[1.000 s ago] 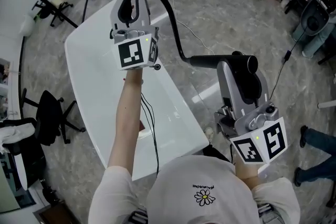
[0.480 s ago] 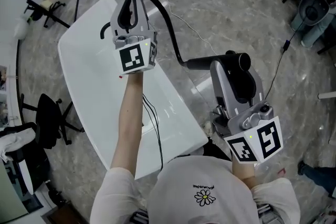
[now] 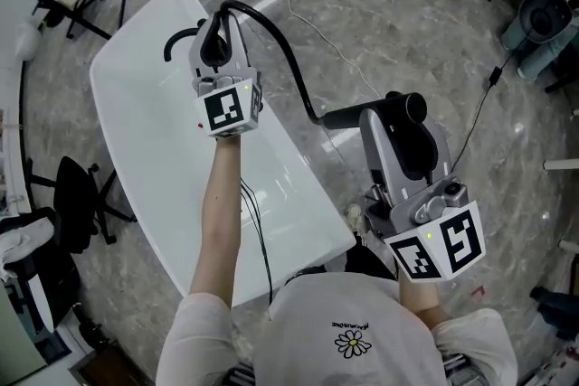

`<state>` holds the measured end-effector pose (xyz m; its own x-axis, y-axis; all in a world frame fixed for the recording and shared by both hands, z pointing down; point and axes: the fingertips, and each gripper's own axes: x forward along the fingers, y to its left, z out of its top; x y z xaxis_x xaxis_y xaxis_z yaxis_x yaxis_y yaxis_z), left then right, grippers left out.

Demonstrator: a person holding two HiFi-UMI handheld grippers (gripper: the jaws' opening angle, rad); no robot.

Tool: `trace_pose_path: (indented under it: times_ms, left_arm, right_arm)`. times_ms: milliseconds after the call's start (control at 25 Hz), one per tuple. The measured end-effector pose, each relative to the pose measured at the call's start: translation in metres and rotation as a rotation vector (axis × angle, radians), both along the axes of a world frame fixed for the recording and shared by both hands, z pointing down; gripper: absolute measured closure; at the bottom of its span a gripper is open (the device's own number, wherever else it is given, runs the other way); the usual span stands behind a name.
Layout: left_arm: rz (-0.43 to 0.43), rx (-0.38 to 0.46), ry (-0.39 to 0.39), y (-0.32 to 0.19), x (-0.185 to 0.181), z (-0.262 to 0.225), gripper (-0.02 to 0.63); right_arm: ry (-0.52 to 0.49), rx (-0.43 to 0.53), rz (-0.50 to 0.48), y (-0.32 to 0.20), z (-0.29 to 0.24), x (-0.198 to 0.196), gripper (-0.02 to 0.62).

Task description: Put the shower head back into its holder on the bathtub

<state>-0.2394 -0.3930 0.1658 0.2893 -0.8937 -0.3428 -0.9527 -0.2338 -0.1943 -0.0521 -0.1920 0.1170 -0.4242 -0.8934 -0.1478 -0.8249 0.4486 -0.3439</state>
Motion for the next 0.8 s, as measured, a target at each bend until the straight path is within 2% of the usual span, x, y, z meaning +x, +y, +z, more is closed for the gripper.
trace_pose_path:
  times_ms: [120, 480, 800]
  left_arm:
    - [-0.045, -0.083, -0.031, -0.002, -0.02, 0.042, 0.552]
    - [-0.128, -0.355, -0.035, 0.0, -0.079, 0.174, 0.553]
    - [-0.168, -0.605, 0.018, 0.019, -0.103, 0.298, 0.556]
  right_arm:
    - [0.01, -0.028, -0.023, -0.007, 0.012, -0.009, 0.454]
    - [0.025, -0.115, -0.113, -0.033, 0.052, -0.053, 0.454]
    - [0.035, -0.19, -0.198, -0.053, 0.091, -0.092, 0.454]
